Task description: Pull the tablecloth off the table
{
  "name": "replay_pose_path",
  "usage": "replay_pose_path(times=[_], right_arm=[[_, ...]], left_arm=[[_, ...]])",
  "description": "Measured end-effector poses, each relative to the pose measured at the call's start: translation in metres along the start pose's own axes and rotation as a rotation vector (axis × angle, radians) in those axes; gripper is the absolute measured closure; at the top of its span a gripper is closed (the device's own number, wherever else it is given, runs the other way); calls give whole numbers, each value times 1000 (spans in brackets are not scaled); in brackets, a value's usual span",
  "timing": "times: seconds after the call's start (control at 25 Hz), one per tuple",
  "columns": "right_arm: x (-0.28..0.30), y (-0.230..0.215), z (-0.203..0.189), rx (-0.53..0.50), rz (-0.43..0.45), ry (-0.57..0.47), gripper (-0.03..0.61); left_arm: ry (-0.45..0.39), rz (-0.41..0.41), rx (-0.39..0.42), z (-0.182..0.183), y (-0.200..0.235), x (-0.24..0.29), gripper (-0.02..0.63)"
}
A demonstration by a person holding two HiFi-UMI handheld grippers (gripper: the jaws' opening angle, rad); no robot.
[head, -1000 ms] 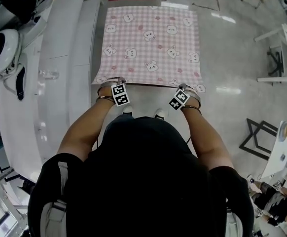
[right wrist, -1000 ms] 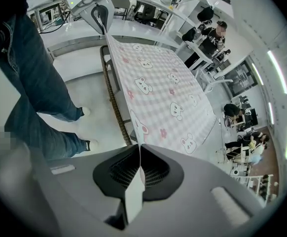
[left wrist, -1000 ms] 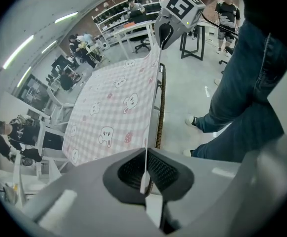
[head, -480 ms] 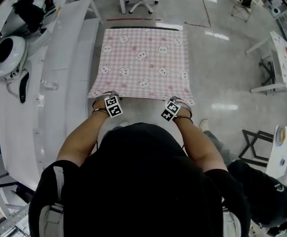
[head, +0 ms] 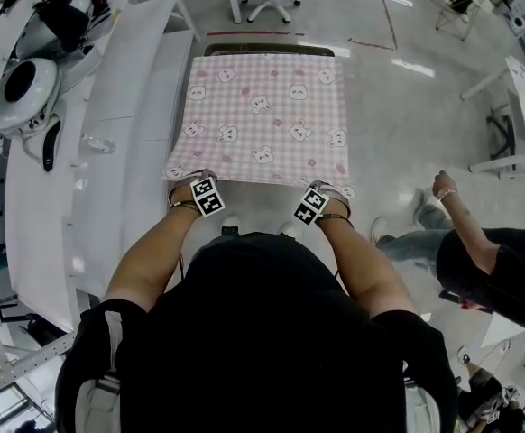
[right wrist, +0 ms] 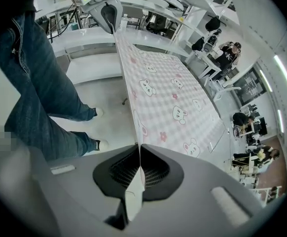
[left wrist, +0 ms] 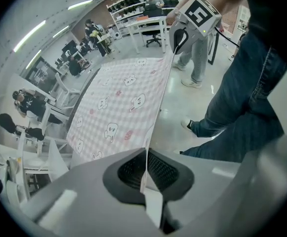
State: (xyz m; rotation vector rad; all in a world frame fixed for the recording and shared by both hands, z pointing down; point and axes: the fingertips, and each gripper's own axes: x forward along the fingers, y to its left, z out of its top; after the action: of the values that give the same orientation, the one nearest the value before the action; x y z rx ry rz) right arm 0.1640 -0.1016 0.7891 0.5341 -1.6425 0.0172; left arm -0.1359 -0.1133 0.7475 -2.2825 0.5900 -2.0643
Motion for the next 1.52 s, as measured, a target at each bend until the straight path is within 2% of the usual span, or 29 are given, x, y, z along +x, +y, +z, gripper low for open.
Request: replay_pose_path(times=[0.16,0.36,0.64,1.08,1.52], right_arm=[[-1,13,-10,-11,23,-14,549],[-9,11,-13,-22,12,-16,549],[-25,35,4,-4,-7,11,549],[-69,105,14,63,-53,48,549],[-98,172,14,189,-88,72,549]], left_arm=[[18,-2,-15,3,-11,-2,612],[11,4,-34,3,-19,-3,612],[-41,16,-24,-22,-26,-12,612],[-110,16,35,-67,-71,-39,612],[-171,-1,88,-99,-115,-64,612]])
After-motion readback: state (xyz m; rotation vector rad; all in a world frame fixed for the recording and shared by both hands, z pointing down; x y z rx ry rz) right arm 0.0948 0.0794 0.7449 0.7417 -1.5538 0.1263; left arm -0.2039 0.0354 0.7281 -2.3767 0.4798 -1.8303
